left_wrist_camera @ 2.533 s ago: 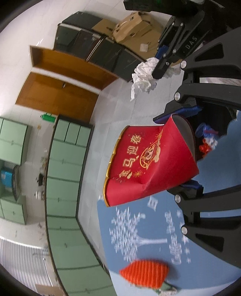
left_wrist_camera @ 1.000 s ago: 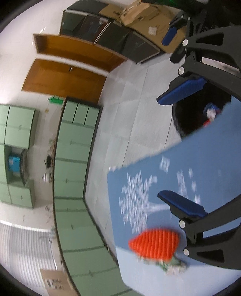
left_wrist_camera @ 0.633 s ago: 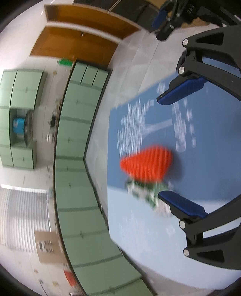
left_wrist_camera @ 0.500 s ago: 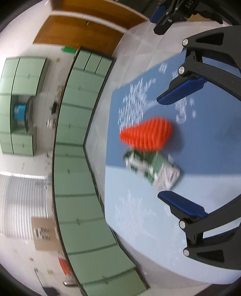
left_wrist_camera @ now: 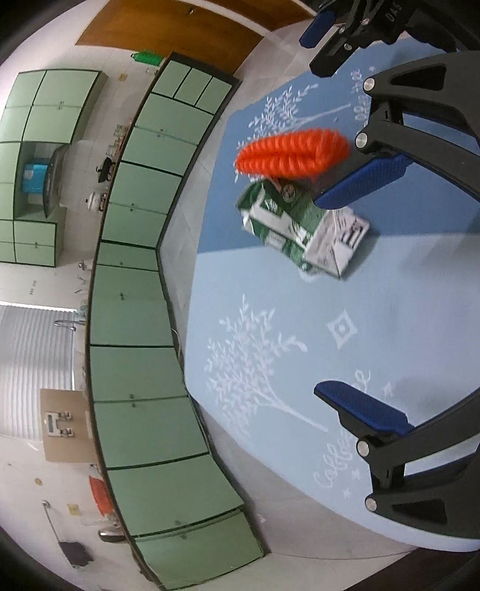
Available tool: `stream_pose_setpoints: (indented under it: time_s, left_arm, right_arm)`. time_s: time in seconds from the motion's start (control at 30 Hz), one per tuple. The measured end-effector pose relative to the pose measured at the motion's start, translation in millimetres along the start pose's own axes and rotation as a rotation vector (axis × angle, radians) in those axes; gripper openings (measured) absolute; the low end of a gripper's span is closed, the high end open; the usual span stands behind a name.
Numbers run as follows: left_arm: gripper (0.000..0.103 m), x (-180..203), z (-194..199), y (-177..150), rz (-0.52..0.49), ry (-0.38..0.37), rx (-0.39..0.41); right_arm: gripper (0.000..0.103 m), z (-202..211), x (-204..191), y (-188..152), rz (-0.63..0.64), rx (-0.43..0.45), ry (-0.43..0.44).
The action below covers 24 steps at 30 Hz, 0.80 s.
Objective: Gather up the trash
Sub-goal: 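Move both tools back over the table toward the orange mesh and carton, then grasp the orange foam mesh with the right gripper while the left grasps the green carton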
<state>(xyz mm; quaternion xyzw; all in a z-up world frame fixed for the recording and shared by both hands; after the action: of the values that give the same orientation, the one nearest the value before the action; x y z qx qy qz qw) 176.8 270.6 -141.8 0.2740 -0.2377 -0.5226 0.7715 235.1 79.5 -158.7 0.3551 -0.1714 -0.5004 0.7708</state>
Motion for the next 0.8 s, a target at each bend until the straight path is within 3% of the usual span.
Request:
stream_pose_setpoints:
  time_s: [0.27, 0.57, 0.8]
  left_arm:
    - [0.092, -23.5, -10.9, 0.4, 0.016, 0.024, -0.016]
    - [0.092, -37.9, -27.1, -3.8, 0.04, 0.02, -0.056]
    - [0.092, -32.5, -34.5, -3.7, 0.04, -0.005, -0.072]
  right_arm:
    - [0.094, -32.7, -42.2, 1.3, 0.053, -0.049, 0.024]
    - [0.094, -60.0, -58.6, 1.0, 0.086, -0.125, 0.008]
    - [0.058, -70.6, -53.2, 0.2, 0.054, -0.172, 0.052]
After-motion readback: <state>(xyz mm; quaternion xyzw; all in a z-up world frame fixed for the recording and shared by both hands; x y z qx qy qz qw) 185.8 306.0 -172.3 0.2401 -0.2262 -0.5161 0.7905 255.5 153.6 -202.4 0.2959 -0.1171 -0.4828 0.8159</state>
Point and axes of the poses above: each gripper's, at about its wrist camera, not at the fingertips, and z roughly against the way its jaws point, x to its right, y to its top, the point moved 9 cm from there along -z, roughly the way its jaws point, and after that the axes turned 8 degrees about -x, right-handed, at the moved point
